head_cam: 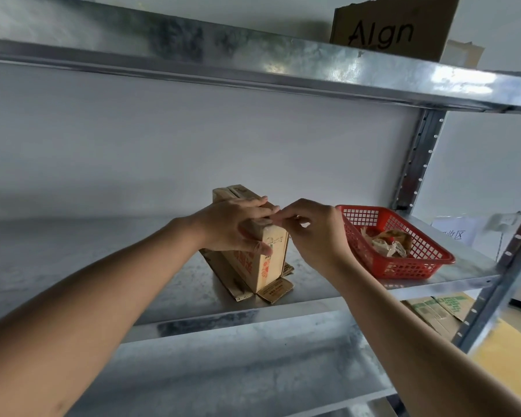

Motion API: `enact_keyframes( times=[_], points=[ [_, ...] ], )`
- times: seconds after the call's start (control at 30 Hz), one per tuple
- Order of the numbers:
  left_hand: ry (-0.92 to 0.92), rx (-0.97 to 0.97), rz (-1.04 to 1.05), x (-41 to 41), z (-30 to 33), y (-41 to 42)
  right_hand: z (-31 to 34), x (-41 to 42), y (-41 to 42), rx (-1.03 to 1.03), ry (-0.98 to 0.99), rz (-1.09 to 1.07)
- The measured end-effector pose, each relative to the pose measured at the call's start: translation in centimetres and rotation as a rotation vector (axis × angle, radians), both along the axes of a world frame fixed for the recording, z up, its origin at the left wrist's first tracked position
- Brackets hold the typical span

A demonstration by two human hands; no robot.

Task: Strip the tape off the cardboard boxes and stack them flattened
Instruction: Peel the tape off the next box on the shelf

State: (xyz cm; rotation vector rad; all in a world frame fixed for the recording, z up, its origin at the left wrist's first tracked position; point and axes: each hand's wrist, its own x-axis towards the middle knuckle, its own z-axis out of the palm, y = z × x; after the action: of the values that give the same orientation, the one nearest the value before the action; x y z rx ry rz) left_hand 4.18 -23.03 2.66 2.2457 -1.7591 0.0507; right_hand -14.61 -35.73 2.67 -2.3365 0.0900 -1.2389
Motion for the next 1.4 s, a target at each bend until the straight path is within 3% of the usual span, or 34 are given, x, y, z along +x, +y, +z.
enact_keyframes(
  times=[0.13,0.33,0.53,0.8,1.13,1.27,1.4],
  points=[
    [0.011,-0.037,0.083,-0.8,0.0,-0.7,1.3,-0.6,1.3,-0.005,-0.089,0.115],
    [-0.040,-0.068,0.153,-2.6,-0.9,-1.4,1.4,-1.4,-0.8,0.192,-0.024,-0.082],
    [-0.089,-0.046,0.195,-3.2,-0.9,-1.6,-0.8,-1.2,-1.5,0.344,0.206,-0.176],
    [-0.095,-0.022,0.205,-3.3,-1.0,-1.7,-0.1,-1.0,-0.9,0.212,0.285,-0.116],
    [-0.108,-0.059,0.189,-3.4,-1.0,-1.7,1.2,-0.9,0.9,-0.016,0.223,-0.076],
    [-0.106,-0.060,0.204,-3.4,-1.3,-1.9,1.3,-0.5,0.0,0.200,0.193,-0.017],
    [-0.115,-0.033,0.206,-3.1,-1.4,-1.9,0.2,0.5,-1.5,0.220,0.217,-0.103]
  ],
)
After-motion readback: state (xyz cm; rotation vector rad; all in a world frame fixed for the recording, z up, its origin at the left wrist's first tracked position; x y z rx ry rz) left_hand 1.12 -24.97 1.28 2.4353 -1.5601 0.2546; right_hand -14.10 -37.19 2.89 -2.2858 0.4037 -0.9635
